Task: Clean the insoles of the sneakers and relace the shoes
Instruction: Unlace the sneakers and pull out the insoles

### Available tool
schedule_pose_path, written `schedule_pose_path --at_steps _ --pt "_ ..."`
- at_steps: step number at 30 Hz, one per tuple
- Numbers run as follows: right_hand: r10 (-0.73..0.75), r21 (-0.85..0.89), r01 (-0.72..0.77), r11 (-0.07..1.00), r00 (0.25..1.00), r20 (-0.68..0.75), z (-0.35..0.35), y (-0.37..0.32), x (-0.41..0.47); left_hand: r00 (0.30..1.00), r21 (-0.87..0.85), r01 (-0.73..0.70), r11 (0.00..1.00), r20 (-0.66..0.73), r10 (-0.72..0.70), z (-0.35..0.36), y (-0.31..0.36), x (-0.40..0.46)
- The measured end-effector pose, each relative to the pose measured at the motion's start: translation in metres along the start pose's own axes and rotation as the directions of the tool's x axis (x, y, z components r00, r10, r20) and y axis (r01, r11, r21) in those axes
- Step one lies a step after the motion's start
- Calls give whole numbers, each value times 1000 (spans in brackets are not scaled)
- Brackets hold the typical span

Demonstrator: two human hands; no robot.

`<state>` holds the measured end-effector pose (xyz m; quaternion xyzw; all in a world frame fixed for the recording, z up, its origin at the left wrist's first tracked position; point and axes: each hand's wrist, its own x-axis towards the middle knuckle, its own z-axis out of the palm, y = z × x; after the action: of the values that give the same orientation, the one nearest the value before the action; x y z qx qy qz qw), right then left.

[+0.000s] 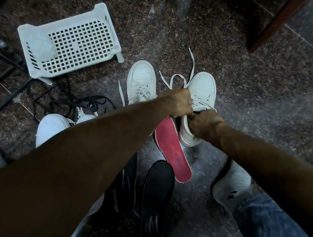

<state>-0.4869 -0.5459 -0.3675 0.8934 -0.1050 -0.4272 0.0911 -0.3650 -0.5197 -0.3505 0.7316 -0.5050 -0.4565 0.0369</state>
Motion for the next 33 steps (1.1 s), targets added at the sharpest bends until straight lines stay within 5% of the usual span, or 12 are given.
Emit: schedule_pose_path --at_steps 8,17,25,33 --pt "16 -20 -17 1000 999 -50 1 1 -6 999 42 -38 998 22 37 -2 4 -2" --pt "186 177 -185 967 983 12 7 -7 9 1000 35 -15 999 8 15 0 -1 3" --pt "24 42 -18 999 989 -148 7 1 -5 1000 11 2 1000 -17 -2 3 -4 6" --pt "20 36 -17 999 996 -89 3 4 3 998 -40 -53 998 -26 52 8 -11 4"
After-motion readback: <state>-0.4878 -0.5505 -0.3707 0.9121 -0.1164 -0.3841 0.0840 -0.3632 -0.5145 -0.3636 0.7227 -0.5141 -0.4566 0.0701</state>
